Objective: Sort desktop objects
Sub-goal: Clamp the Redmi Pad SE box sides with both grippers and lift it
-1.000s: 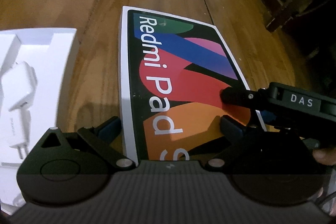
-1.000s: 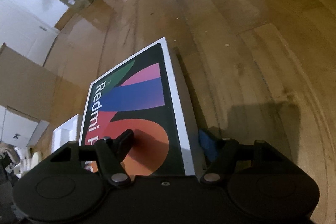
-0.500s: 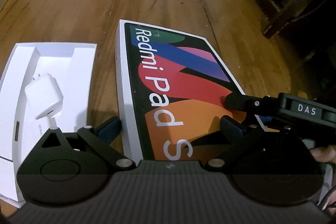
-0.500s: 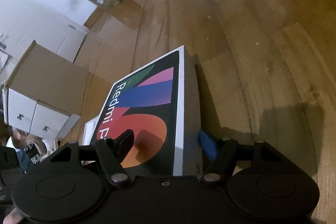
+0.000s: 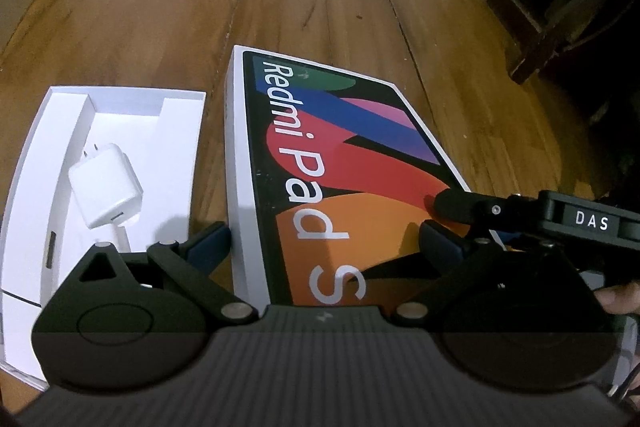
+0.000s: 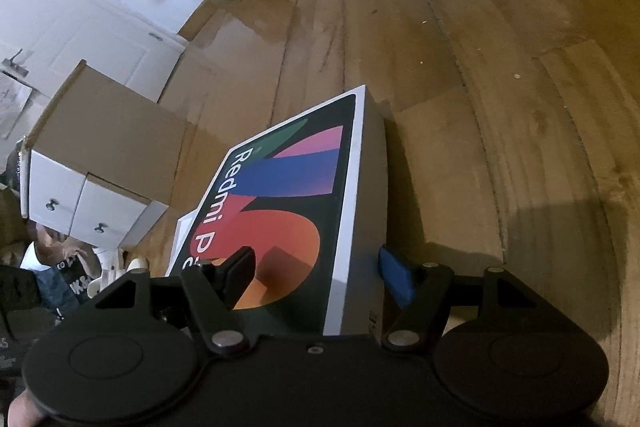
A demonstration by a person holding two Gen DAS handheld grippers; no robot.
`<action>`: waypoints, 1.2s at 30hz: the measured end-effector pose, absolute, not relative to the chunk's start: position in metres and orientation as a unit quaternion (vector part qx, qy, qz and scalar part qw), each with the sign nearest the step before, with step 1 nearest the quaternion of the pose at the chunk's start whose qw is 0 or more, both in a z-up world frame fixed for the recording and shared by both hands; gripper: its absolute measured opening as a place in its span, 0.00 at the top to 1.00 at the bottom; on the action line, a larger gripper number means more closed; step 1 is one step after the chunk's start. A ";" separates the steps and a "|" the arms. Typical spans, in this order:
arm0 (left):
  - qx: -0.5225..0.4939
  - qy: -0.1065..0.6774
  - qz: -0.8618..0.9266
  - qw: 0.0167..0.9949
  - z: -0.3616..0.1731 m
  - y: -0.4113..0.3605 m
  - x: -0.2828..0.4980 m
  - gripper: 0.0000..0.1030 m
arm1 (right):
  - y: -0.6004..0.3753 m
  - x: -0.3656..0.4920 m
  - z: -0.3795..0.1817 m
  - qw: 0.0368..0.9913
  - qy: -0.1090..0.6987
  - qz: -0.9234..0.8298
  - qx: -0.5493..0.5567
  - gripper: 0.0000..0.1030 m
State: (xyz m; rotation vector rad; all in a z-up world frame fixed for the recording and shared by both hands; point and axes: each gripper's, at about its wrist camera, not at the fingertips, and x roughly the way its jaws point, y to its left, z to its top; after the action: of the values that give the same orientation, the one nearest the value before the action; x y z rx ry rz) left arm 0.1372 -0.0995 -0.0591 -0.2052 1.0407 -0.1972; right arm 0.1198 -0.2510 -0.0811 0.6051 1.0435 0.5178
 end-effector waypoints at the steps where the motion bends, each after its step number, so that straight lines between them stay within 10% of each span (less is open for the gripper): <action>1: -0.094 0.495 -0.094 0.859 -0.058 -0.100 0.138 0.01 | -0.251 0.119 -0.081 0.792 0.485 0.242 0.281 0.29; 36: -0.111 0.471 -0.069 0.872 -0.036 -0.047 0.104 0.03 | -0.230 0.106 -0.071 0.767 0.452 0.346 0.296 0.29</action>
State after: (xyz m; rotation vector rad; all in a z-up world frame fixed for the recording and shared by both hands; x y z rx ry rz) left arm 0.1038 -0.0473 -0.0361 -0.2318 0.9842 -0.1450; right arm 0.1059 -0.2302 -0.0706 0.6433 0.9809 0.7515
